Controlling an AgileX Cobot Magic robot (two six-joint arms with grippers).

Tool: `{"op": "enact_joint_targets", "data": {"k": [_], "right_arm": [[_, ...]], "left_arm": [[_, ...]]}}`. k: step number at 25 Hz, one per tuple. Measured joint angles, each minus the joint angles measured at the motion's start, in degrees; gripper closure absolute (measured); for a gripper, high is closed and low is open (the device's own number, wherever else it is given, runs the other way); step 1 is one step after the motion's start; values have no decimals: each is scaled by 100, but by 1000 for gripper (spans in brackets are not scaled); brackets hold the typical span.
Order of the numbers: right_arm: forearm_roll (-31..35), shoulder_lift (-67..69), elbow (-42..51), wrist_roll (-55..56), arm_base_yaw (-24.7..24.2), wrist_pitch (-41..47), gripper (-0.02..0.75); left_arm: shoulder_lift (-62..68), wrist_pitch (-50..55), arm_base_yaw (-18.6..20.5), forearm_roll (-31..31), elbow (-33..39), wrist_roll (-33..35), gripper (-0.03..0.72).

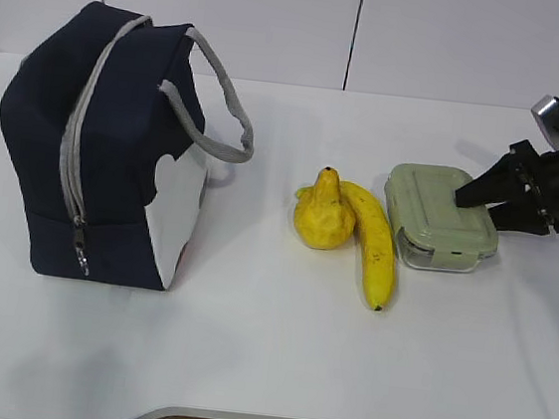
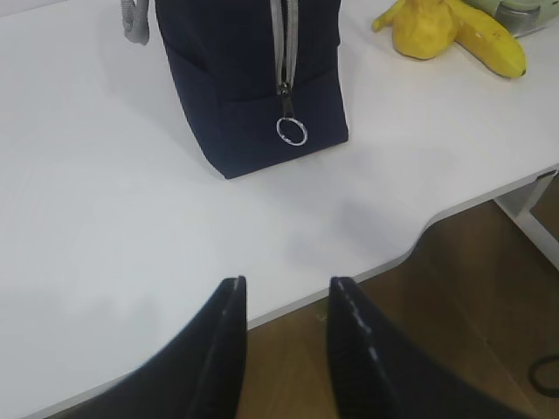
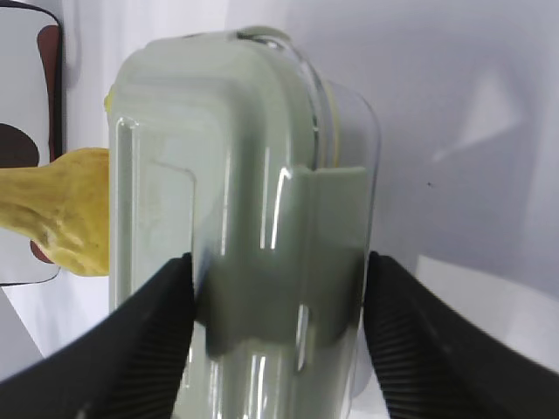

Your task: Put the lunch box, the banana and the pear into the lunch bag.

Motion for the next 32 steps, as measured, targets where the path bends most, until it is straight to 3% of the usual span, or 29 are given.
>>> {"op": "enact_joint_targets", "data": {"k": [32], "right_arm": [[30, 0, 0, -152, 0, 21, 324]], "left_arm": [[0, 0, 0, 0, 0, 0, 451]]}}
